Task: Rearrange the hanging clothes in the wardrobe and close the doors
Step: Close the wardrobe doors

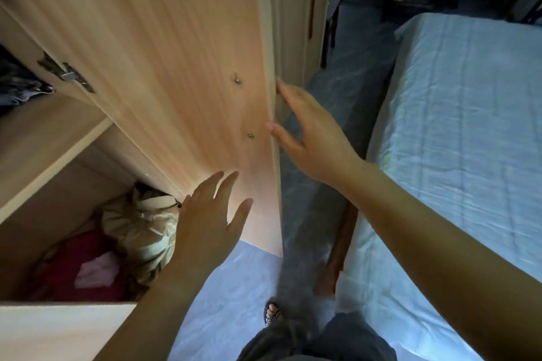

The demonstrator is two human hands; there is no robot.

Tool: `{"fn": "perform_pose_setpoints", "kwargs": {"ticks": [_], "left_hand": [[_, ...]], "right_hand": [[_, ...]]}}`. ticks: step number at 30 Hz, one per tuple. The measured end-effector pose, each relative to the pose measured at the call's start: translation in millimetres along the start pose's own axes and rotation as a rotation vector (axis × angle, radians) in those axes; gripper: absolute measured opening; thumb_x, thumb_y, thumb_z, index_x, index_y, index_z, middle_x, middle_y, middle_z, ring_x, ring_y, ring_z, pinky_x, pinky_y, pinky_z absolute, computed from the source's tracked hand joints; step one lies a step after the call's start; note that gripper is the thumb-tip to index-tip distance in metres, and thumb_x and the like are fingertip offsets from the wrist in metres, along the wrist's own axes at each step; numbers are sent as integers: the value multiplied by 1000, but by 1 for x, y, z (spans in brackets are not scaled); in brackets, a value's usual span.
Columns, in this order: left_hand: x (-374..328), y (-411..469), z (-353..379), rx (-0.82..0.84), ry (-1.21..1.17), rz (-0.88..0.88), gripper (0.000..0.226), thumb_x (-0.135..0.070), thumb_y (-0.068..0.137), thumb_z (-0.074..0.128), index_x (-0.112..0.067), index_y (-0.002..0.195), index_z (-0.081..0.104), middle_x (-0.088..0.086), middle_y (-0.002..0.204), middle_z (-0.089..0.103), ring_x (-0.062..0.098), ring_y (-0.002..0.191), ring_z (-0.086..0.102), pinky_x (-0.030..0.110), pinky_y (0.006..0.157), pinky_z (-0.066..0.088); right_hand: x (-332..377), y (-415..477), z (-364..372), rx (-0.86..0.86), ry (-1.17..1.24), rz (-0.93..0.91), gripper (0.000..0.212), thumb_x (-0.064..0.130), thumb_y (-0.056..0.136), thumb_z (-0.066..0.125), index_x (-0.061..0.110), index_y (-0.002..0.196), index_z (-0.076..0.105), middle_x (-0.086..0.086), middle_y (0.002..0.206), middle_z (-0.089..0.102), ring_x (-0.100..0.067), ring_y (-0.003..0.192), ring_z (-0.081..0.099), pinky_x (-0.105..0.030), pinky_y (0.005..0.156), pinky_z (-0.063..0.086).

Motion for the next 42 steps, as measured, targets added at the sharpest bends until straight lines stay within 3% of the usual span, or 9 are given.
{"fn": "perform_pose_setpoints", "kwargs": {"ticks": [5,12,18,26,30,33,35,38,42], "left_hand": [[-8,12,2,-43,10,-50,63,-61,89,28,-22,136,45,6,140,48,25,128,46,50,99,43],[-24,6,3,-154,27,-224,64,-59,88,31,-17,133,48,11,135,54,30,124,50,51,99,43],[-47,-23,1,-267,26,-423,64,-61,87,29,-20,132,49,6,132,55,30,120,52,51,92,47],[-51,-71,-13,-465,-113,-595,55,-57,88,40,-23,131,46,-3,130,52,20,114,50,34,82,46],[-38,-92,-29,-605,-163,-663,40,-46,86,57,-18,113,50,-7,97,53,12,83,48,19,61,35],[-10,-121,-39,-702,-219,-768,16,-25,89,60,-20,99,48,-7,88,55,18,81,56,28,63,41],[14,-144,-48,-749,-249,-818,14,-14,92,55,-25,90,46,-8,81,56,23,82,60,34,67,47],[51,-171,-64,-776,-274,-829,22,-11,90,57,-29,85,47,-7,80,61,24,82,64,43,73,54],[104,-200,-81,-784,-362,-822,15,-10,88,60,-22,93,55,-9,84,64,19,83,65,45,75,54]], "right_hand": [[1,18,-2,69,121,-173,39,18,89,61,2,123,51,-8,119,57,-17,109,54,-31,89,47],[5,27,-29,133,308,-321,51,12,89,60,2,136,43,-11,132,54,-18,121,50,-34,99,45],[14,31,-35,132,247,-532,49,17,88,63,1,132,49,-13,130,57,-23,117,55,-29,97,43],[62,3,-7,213,294,-762,45,17,87,62,1,128,54,-14,128,59,-32,121,53,-45,101,43],[104,-19,20,281,336,-883,47,14,85,63,5,130,54,-12,130,57,-37,122,50,-43,102,38],[135,-34,49,469,372,-903,53,10,87,61,12,137,45,-9,141,46,-36,132,39,-42,109,29],[155,-36,67,528,401,-900,54,10,87,62,14,138,44,-6,144,43,-28,133,39,-35,111,27],[180,-23,88,415,469,-829,48,14,87,63,14,133,51,-5,142,47,-16,129,44,-24,107,33],[205,-2,130,285,424,-772,47,22,88,63,16,134,51,-6,144,43,-18,129,45,-33,101,43]]}}
Point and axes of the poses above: each hand's wrist, its own y-axis towards the middle knuckle, its own z-axis out of the palm, x = y × z, the point moved 7 cm from there along y, towards the middle knuckle
